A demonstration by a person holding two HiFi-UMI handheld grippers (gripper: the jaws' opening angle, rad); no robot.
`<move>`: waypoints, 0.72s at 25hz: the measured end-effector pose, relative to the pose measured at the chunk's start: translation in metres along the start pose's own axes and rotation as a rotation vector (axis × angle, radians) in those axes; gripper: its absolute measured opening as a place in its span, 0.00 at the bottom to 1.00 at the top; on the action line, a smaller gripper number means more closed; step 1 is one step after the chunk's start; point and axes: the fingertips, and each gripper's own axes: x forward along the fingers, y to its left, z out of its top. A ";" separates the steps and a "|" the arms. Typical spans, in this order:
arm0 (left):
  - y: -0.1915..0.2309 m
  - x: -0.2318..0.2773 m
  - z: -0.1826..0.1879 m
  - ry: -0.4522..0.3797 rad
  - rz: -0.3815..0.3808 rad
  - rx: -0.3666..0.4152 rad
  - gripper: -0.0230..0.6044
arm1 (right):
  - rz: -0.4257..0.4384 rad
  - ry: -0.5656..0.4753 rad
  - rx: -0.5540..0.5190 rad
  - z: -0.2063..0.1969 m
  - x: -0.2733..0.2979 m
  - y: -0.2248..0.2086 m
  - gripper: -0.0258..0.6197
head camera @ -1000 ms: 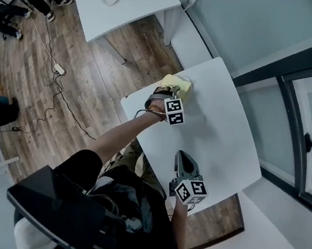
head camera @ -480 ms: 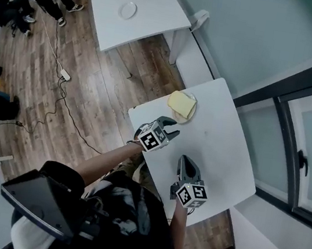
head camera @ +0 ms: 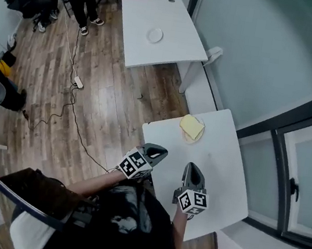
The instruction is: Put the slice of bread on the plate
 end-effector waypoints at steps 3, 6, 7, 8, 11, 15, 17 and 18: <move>0.002 -0.012 0.004 -0.036 0.023 -0.012 0.05 | 0.021 -0.005 -0.033 0.002 0.000 0.016 0.05; 0.002 -0.016 0.013 -0.062 0.033 0.008 0.05 | 0.030 -0.004 -0.055 0.001 -0.001 0.024 0.05; 0.001 -0.017 0.015 -0.069 0.034 0.014 0.05 | 0.031 -0.006 -0.057 0.001 -0.002 0.025 0.05; 0.000 -0.017 0.018 -0.075 0.033 0.019 0.05 | 0.032 -0.009 -0.057 0.001 -0.003 0.027 0.05; -0.004 -0.019 0.021 -0.081 0.021 0.027 0.05 | 0.021 -0.019 -0.053 0.003 -0.007 0.029 0.05; -0.008 -0.022 0.023 -0.087 0.010 0.030 0.05 | 0.008 -0.033 -0.046 0.005 -0.012 0.032 0.05; -0.010 -0.023 0.024 -0.092 0.009 0.031 0.05 | 0.005 -0.037 -0.046 0.005 -0.014 0.033 0.05; -0.012 -0.024 0.024 -0.094 0.008 0.032 0.05 | 0.003 -0.038 -0.046 0.004 -0.016 0.033 0.05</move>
